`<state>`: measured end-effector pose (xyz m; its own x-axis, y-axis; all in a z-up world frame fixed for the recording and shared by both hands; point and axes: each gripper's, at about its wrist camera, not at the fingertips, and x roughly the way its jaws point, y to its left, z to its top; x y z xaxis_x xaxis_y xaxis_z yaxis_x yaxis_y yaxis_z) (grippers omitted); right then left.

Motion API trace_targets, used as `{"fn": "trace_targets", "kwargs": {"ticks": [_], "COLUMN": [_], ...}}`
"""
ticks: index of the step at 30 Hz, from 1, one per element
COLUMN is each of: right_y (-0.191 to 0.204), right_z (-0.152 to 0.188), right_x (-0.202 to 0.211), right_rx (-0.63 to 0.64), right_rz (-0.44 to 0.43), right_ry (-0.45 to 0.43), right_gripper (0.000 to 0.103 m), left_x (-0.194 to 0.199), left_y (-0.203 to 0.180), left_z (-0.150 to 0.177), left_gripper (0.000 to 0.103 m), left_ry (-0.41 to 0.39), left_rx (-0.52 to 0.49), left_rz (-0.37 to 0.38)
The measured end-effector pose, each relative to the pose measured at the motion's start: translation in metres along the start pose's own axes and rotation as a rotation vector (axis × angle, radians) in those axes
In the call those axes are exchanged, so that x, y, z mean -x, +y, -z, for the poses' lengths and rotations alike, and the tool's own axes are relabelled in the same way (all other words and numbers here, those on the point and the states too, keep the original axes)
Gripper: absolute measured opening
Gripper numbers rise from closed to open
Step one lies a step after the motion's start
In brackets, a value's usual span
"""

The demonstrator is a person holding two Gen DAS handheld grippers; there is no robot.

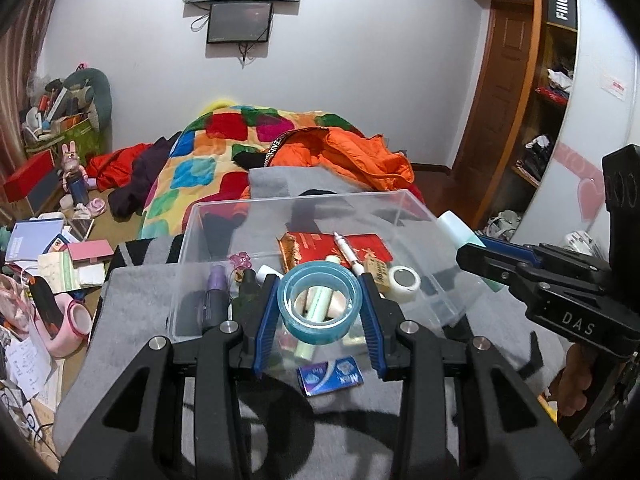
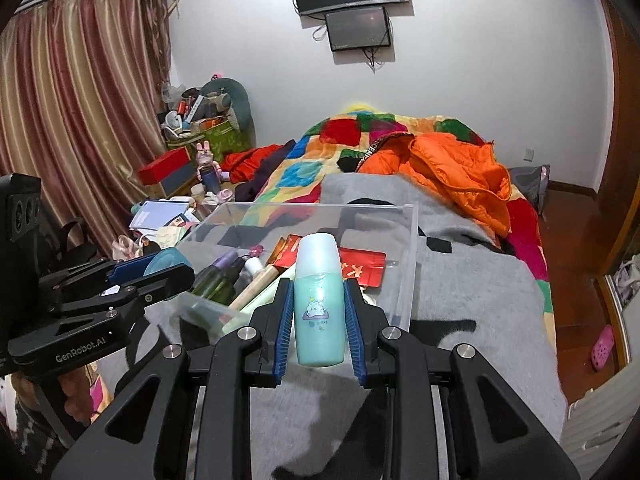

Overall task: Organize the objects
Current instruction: 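Carry lotion bottle with right tool while left tool carries tape roll over box, then open right tool releasing bottle into box while left tool releases tape roll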

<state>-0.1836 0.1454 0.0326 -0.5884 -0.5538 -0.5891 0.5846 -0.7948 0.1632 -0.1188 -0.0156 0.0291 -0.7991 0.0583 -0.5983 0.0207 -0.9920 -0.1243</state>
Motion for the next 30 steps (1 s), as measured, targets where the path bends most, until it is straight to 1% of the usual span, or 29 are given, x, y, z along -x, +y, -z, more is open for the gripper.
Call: {"fn": "trace_targets", "kwargs": {"ticks": [5,12,16,20,24,27,28,30], "right_y": [-0.008,-0.014,-0.013,-0.008,-0.005,-0.005,-0.005,-0.005], "right_z": [-0.003,-0.006,-0.005,-0.005,-0.004,-0.003,-0.003,-0.004], "right_x": [-0.02,-0.046,-0.059,-0.065,-0.066,-0.064,-0.062,-0.055], "right_rx": [-0.019,-0.041,-0.035,-0.013,0.01,0.002,-0.001,-0.007], "right_rz": [0.01,0.032,0.044,0.054,0.061,0.056,0.054,0.054], "right_ry": [0.027,0.064,0.09,0.098,0.111,0.121,0.12,0.106], "right_gripper": [0.023,0.023,0.023,0.023,0.023,0.023,0.024,0.03], "left_x": [-0.019,-0.039,-0.048,-0.055,-0.053,-0.044,-0.04,-0.029], "left_y": [0.007,0.028,0.041,0.05,0.051,0.049,0.049,0.05], "left_z": [-0.003,-0.004,-0.002,0.0,-0.001,-0.004,-0.005,-0.007], "left_gripper": [0.038,0.038,0.038,0.038,0.039,0.041,0.044,0.049], "left_ry": [0.025,0.059,0.082,0.107,0.113,0.098,0.092,0.075], "left_rx": [0.011,0.036,0.058,0.076,0.072,0.055,0.05,0.037], "left_rz": [-0.014,-0.048,-0.047,-0.029,-0.003,-0.007,-0.004,0.0]}}
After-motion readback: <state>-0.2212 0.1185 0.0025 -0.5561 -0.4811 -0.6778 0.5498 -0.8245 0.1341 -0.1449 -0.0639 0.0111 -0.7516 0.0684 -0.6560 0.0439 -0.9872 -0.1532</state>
